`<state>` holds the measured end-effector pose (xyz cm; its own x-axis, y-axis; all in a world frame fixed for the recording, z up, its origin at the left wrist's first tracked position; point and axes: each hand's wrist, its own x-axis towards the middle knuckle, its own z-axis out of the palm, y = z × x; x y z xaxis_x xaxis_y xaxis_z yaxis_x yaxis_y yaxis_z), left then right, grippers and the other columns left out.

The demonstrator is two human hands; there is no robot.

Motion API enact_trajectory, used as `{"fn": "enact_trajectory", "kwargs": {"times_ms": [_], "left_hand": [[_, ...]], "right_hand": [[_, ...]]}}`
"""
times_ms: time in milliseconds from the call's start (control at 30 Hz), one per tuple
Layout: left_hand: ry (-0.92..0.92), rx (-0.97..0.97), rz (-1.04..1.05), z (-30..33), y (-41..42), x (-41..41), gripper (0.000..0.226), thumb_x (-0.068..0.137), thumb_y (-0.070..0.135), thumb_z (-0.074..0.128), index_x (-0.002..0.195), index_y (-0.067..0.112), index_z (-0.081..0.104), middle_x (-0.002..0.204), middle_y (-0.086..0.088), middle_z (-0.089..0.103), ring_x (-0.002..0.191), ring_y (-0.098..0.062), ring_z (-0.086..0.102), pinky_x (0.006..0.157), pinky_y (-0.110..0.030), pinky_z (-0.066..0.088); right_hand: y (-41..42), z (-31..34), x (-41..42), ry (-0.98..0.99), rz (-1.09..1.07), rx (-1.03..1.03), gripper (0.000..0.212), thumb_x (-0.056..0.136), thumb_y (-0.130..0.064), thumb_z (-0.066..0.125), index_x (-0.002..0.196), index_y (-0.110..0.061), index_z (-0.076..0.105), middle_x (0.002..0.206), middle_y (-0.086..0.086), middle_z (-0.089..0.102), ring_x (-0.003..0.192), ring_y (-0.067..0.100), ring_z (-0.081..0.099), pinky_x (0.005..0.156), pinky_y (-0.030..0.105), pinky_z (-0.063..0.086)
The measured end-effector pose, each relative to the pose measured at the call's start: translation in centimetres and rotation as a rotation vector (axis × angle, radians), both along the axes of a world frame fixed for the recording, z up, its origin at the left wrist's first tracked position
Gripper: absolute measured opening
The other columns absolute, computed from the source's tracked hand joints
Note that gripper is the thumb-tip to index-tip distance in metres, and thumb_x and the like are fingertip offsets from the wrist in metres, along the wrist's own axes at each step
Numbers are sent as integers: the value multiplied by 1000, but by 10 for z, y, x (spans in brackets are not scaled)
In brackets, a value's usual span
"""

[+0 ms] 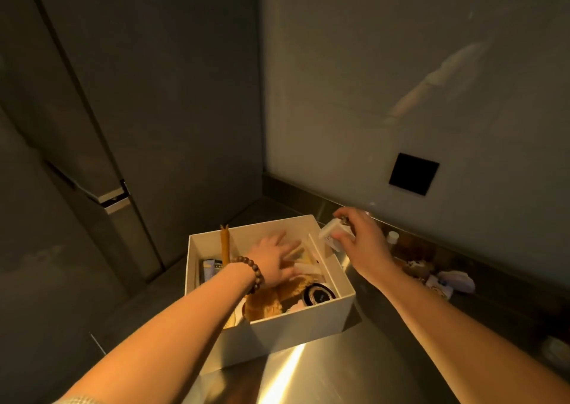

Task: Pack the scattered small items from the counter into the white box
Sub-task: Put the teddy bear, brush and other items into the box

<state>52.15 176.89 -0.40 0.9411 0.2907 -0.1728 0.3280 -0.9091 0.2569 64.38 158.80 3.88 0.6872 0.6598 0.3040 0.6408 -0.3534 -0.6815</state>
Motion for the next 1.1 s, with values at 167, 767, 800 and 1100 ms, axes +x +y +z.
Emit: {"fn": "enact_trajectory", "kwargs": {"times_ms": [167,767,800,1100], "left_hand": [[104,99,-57,-43,3,14,60,92,61,21,144,45,-4,157,4,-8,143,-27,-8,112,-47,-4],[-139,63,121,-6,32,-31,70,87,53,46,146,28,17,153,-3,23,139,-23,22,111,-39,21],[-218,77,151,2,38,-46,69,87,49,49,145,26,23,150,-3,31,135,-22,30,109,-36,27],[-149,45,383,-16,75,-128,102,77,67,51,148,20,-5,157,-3,-6,144,-21,2,117,-37,12]], "right_hand": [[18,-4,4,10,0,-5,35,89,-14,62,119,-29,54,113,-14,50,111,13,51,90,32,49],[68,-10,-9,13,100,-18,39,84,-22,69,117,-38,55,108,-11,53,89,-4,51,62,7,40],[76,-10,-14,18,105,-25,36,83,-24,70,113,-39,56,107,-11,53,87,-4,51,61,8,41],[148,-26,-62,231,229,-340,64,79,-11,73,133,-27,41,128,2,54,117,22,54,84,29,51]]}}
